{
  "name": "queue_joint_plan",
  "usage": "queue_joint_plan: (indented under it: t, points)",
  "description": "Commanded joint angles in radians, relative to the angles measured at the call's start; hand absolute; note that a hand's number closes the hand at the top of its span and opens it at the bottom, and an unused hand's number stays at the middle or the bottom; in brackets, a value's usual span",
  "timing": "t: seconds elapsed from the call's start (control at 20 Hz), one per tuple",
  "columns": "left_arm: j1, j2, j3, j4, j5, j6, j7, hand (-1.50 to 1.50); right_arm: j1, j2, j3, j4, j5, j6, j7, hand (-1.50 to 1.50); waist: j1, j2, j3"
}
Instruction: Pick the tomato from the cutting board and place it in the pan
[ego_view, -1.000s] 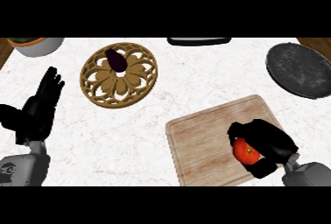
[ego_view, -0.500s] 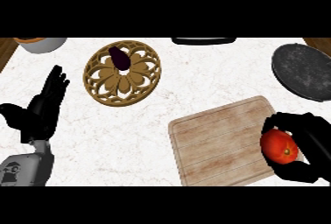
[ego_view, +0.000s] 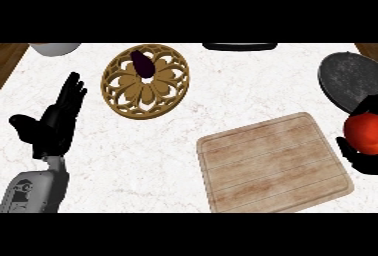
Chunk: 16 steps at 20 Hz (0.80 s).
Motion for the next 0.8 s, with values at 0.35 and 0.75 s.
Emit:
queue_joint_plan:
  t: [0.35, 0.75]
  points:
    - [-0.074, 0.001, -0.003, 0.032, 0.002, -0.021, 0.019, 0.0, -0.338, -0.209, -0.181, 0.734, 0.038, -0.127, -0.288, 1.5, 0.037, 0.014, 0.002]
    - [-0.09, -0.042, -0.036, 0.042, -0.019, -0.002, 0.002, 0.0, -0.463, -0.292, -0.19, 1.151, 0.199, -0.405, -0.489, 1.5, 0.078, 0.033, 0.006]
